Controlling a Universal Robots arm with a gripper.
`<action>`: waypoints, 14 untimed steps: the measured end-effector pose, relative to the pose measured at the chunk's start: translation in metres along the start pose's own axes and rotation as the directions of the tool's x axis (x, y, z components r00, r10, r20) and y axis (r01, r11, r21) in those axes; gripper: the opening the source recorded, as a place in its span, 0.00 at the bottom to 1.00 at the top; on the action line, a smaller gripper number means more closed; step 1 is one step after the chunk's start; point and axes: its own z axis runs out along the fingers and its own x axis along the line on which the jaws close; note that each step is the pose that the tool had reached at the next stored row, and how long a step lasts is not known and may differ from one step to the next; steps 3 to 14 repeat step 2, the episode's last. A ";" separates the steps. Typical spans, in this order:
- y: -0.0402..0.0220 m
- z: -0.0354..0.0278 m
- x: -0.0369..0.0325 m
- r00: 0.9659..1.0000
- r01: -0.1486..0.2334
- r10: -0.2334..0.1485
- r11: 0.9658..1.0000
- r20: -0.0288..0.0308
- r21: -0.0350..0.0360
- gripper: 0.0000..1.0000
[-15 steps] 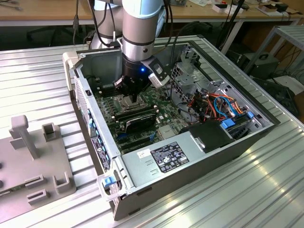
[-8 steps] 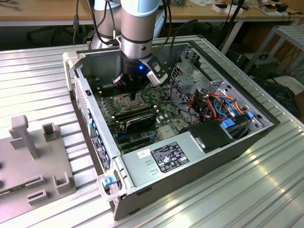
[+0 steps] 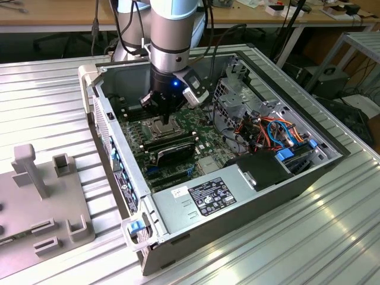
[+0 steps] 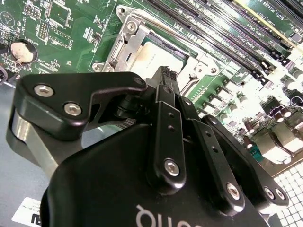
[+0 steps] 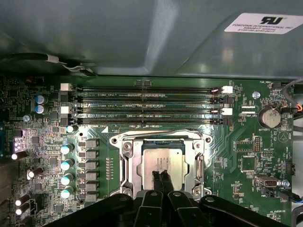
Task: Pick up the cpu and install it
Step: 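Install the second cpu locking lever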
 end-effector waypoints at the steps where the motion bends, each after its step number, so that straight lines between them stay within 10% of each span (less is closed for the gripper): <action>1: 0.0000 0.0000 0.0000 1.000 0.000 0.000 1.000 0.000 0.000 0.11; 14: 0.0000 0.0000 0.0000 1.000 0.000 0.000 1.000 0.000 0.000 0.11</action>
